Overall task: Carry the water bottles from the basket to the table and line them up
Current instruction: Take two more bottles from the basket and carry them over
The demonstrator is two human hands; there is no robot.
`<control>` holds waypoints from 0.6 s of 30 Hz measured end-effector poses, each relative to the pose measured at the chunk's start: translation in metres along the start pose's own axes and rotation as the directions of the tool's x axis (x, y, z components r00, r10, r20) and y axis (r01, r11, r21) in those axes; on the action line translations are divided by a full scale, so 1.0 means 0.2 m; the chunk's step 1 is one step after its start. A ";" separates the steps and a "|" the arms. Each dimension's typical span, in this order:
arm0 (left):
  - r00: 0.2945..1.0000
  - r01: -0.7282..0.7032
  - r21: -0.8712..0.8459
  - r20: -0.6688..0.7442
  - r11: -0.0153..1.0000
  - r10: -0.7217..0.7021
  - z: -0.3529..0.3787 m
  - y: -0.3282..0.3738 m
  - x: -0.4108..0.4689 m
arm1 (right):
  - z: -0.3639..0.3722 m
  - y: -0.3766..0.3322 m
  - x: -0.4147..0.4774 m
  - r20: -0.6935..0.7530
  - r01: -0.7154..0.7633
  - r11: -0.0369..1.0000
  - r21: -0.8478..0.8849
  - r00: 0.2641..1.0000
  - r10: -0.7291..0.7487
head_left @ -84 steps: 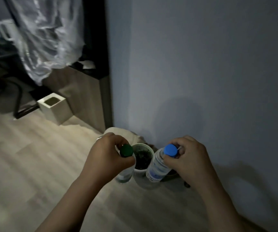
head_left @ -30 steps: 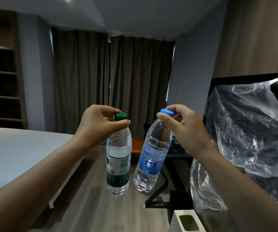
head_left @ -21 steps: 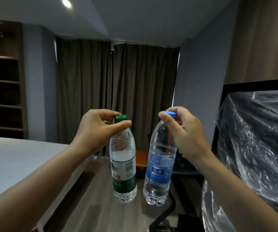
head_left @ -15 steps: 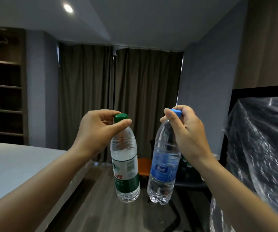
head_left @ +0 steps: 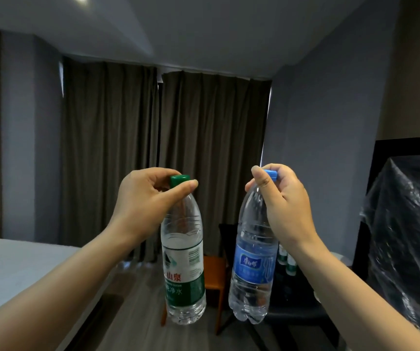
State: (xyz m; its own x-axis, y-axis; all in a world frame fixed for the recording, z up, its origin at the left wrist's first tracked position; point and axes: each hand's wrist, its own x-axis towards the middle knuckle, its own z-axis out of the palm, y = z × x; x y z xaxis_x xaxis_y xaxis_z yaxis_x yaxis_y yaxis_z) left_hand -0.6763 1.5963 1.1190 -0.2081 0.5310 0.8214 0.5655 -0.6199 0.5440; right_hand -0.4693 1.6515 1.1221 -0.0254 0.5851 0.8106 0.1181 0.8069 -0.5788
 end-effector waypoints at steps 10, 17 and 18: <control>0.998 -0.036 -0.035 0.058 0.999 0.038 0.10 -0.59 0.47 | 0.40 0.46 0.42 -0.057 -0.034 0.999 0.000 0.998 0.034; 0.994 0.010 -0.057 0.107 0.998 -0.004 0.28 -1.01 0.70 | 0.56 0.86 0.62 -0.071 -0.060 0.998 -0.012 0.996 0.059; 0.994 0.012 -0.061 0.111 0.998 -0.005 0.31 -1.07 0.74 | 0.58 0.93 0.66 -0.073 -0.058 0.998 -0.013 0.996 0.057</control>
State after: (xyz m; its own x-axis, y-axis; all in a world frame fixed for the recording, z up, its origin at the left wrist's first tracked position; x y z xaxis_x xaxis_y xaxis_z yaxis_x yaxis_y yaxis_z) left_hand -0.7786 1.8445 1.1138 -0.1210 0.5950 0.7946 0.5129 -0.6479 0.5632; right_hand -0.5654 1.8872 1.1109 0.0537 0.6224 0.7808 0.1326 0.7706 -0.6234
